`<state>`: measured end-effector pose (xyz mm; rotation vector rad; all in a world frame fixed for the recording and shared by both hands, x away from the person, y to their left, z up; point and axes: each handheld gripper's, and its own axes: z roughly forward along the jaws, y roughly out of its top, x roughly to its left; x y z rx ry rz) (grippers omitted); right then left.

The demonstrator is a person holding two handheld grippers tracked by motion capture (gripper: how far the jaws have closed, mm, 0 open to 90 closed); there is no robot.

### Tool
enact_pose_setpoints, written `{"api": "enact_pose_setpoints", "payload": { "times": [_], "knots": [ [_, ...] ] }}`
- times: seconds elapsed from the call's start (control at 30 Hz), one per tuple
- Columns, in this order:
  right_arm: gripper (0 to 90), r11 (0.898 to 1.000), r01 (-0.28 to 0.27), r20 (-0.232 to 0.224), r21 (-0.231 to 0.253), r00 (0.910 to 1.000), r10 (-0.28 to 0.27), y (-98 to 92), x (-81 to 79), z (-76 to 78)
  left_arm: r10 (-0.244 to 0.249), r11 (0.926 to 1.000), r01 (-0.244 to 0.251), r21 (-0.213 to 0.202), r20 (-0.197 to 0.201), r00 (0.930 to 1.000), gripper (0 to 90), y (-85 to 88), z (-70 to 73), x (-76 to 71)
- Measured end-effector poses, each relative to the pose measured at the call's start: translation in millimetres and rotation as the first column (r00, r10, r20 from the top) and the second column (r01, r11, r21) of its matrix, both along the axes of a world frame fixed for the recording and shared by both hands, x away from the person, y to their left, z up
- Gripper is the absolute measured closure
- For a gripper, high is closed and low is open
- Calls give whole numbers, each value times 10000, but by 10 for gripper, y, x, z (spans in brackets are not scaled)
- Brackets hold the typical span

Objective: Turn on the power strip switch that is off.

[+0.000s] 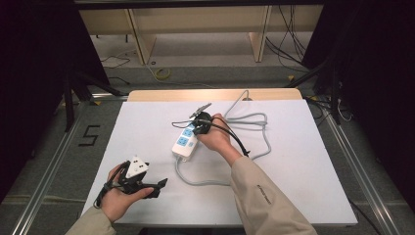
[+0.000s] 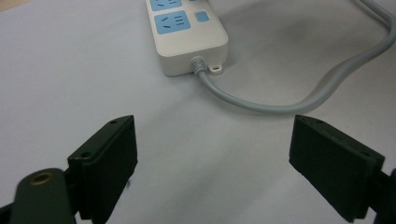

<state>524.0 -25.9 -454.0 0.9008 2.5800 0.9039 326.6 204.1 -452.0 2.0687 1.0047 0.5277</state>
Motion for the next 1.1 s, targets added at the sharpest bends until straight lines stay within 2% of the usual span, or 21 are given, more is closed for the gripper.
{"api": "enact_pose_setpoints", "payload": {
  "times": [1.1],
  "knots": [
    [900,9995,-2,-83,-330,10000,-1,42,15,15,1,10000,-2,57,54,10000,151,-1,5,-6]
  ]
}}
